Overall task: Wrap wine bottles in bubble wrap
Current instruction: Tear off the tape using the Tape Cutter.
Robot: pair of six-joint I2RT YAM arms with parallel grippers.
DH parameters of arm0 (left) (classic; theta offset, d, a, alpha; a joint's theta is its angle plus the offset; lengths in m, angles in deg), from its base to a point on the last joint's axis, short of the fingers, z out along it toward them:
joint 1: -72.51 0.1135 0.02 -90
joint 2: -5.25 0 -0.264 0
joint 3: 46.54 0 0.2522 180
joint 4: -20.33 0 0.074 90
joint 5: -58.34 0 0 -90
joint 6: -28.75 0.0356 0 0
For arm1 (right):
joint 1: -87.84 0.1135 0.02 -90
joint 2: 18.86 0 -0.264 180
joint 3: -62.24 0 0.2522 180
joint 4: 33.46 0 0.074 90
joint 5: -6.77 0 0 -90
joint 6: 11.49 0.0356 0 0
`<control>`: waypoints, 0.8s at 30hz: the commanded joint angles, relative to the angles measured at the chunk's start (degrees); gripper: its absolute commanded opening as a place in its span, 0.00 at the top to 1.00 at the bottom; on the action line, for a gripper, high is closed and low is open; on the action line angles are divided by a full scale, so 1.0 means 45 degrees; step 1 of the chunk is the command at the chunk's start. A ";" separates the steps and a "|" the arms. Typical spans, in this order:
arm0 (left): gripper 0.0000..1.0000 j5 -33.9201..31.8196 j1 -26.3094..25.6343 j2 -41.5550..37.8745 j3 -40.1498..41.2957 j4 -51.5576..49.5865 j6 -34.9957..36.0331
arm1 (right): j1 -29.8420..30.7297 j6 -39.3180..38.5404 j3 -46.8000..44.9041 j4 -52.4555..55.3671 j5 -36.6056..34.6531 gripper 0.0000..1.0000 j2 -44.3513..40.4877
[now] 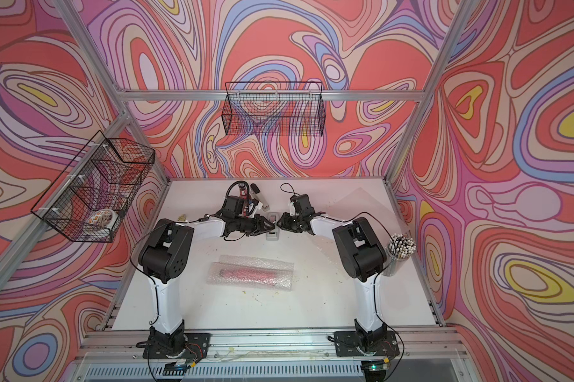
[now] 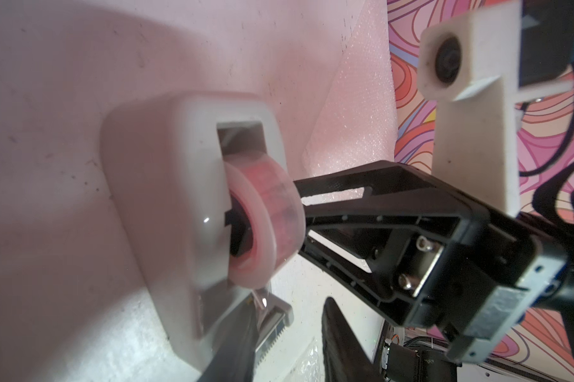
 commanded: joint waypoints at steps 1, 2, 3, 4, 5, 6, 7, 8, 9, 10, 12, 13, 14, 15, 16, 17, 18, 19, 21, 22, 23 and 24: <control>0.72 0.0207 0.0077 0.0271 -0.0194 0.0033 -0.0148 | -0.0091 0.0028 -0.0226 -0.0005 -0.0132 0.71 0.0421; 0.75 0.0224 0.0068 0.0296 -0.0157 0.0057 -0.0169 | -0.0108 0.0042 -0.0232 -0.0026 -0.0113 0.71 0.0438; 0.78 0.0252 0.0077 0.0334 -0.0136 0.0090 -0.0208 | -0.0111 0.0047 -0.0258 -0.0026 -0.0130 0.71 0.0449; 0.81 0.0272 0.0080 0.0373 -0.0116 0.0116 -0.0211 | -0.0116 0.0074 -0.0264 -0.0021 -0.0132 0.71 0.0442; 0.83 0.0309 0.0072 0.0399 -0.0099 0.0111 -0.0217 | -0.0128 0.0064 -0.0283 -0.0031 -0.0132 0.71 0.0444; 0.84 0.0349 0.0084 0.0433 -0.0115 0.0089 -0.0221 | -0.0132 0.0076 -0.0304 -0.0063 -0.0132 0.71 0.0439; 0.85 0.0341 0.0069 0.0453 -0.0133 0.0015 -0.0171 | -0.0125 0.0094 -0.0338 -0.0070 -0.0132 0.71 0.0440; 0.87 0.0290 0.0086 0.0462 -0.0171 -0.0143 -0.0047 | -0.0132 0.0093 -0.0370 -0.0087 -0.0132 0.71 0.0439; 0.88 0.0254 0.0091 0.0460 -0.0211 -0.0316 0.0083 | -0.0139 0.0094 -0.0384 -0.0090 -0.0114 0.71 0.0439; 0.90 0.0244 0.0091 0.0443 -0.0213 -0.0340 0.0129 | -0.0134 0.0111 -0.0393 -0.0134 -0.0094 0.72 0.0442; 0.93 0.0337 0.0140 0.0443 -0.0242 -0.0299 0.0084 | -0.0129 0.0171 -0.0411 -0.0172 -0.0045 0.72 0.0439; 0.94 0.0381 0.0126 0.0471 -0.0285 -0.0295 0.0077 | -0.0121 0.0187 -0.0402 -0.0185 -0.0035 0.72 0.0457; 0.95 0.0462 0.0143 0.0463 -0.0338 -0.0271 0.0070 | -0.0125 0.0210 -0.0387 -0.0206 -0.0015 0.72 0.0473; 0.96 0.0568 0.0136 0.0482 -0.0401 -0.0273 0.0067 | -0.0120 0.0236 -0.0395 -0.0225 0.0004 0.73 0.0482; 0.96 0.0586 0.0134 0.0482 -0.0456 -0.0323 0.0089 | -0.0131 0.0229 -0.0395 -0.0235 0.0019 0.73 0.0498; 0.98 0.0624 0.0142 0.0453 -0.0519 -0.0458 0.0167 | -0.0121 0.0231 -0.0369 -0.0247 0.0042 0.73 0.0511; 1.00 0.0640 0.0129 0.0415 -0.0562 -0.0568 0.0218 | -0.0122 0.0230 -0.0400 -0.0271 0.0053 0.73 0.0480; 1.00 0.0672 0.0142 0.0390 -0.0600 -0.0677 0.0282 | -0.0120 0.0229 -0.0402 -0.0288 0.0063 0.73 0.0488; 1.00 0.0750 0.0126 0.0318 -0.0641 -0.0805 0.0342 | -0.0124 0.0224 -0.0402 -0.0286 0.0081 0.74 0.0472; 1.00 0.0778 0.0129 0.0290 -0.0643 -0.0822 0.0356 | -0.0130 0.0215 -0.0402 -0.0273 0.0068 0.74 0.0459; 1.00 0.0819 0.0124 0.0249 -0.0631 -0.0772 0.0319 | -0.0124 0.0209 -0.0403 -0.0268 0.0013 0.74 0.0478; 1.00 0.0885 0.0129 0.0196 -0.0628 -0.0755 0.0291 | -0.0127 0.0201 -0.0410 -0.0212 -0.0120 0.75 0.0478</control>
